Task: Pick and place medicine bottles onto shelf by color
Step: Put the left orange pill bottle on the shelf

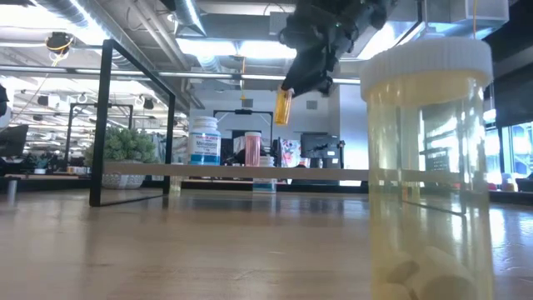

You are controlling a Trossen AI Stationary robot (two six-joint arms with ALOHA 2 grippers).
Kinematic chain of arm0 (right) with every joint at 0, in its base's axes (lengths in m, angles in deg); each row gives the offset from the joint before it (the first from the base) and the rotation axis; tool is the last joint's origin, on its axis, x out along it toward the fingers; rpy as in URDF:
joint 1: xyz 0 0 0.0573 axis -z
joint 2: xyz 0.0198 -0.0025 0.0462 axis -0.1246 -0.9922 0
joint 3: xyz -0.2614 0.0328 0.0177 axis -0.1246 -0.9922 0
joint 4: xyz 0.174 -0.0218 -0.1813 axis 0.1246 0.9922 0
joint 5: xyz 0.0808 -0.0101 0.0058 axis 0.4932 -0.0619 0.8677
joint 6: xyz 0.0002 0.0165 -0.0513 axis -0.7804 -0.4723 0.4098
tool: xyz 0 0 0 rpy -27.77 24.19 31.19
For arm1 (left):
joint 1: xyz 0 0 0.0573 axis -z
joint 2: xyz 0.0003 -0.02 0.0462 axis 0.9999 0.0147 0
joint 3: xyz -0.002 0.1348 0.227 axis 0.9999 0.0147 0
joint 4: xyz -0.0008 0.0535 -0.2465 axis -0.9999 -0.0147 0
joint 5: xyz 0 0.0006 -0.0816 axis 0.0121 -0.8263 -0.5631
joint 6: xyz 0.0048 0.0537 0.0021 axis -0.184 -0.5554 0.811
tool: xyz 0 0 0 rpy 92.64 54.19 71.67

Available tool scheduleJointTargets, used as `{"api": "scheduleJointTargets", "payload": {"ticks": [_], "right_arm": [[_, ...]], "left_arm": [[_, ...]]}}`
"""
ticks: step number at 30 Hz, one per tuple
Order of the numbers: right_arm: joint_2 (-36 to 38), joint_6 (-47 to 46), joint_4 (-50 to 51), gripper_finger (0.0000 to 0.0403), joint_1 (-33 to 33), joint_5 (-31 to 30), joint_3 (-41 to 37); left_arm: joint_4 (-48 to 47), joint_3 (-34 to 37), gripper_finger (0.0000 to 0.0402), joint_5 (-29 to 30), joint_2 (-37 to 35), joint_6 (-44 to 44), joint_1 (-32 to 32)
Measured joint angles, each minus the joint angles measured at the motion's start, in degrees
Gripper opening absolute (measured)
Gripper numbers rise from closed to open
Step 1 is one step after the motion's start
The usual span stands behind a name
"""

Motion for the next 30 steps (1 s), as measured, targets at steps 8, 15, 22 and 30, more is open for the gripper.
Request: {"api": "scheduleJointTargets", "payload": {"ticks": [8,15,22,30], "right_arm": [[-0.01,0.84,-3.03,0.0116,0.08,-0.04,-5.64],[-0.18,0.93,-6.30,0.0116,0.08,-0.10,-8.93],[-0.20,2.92,-7.25,0.0116,0.10,-0.13,-10.46],[-0.62,6.95,-7.34,0.0116,0.10,-3.20,-10.46]], "left_arm": [[0.02,0.00,0.0241,0.01,0.00,0.29,0.00],[0.02,0.00,0.0241,0.01,0.00,0.33,0.00],[0.02,0.00,0.0241,0.01,0.00,0.38,0.00],[0.02,0.00,0.0241,0.01,0.00,0.42,0.00]]}}
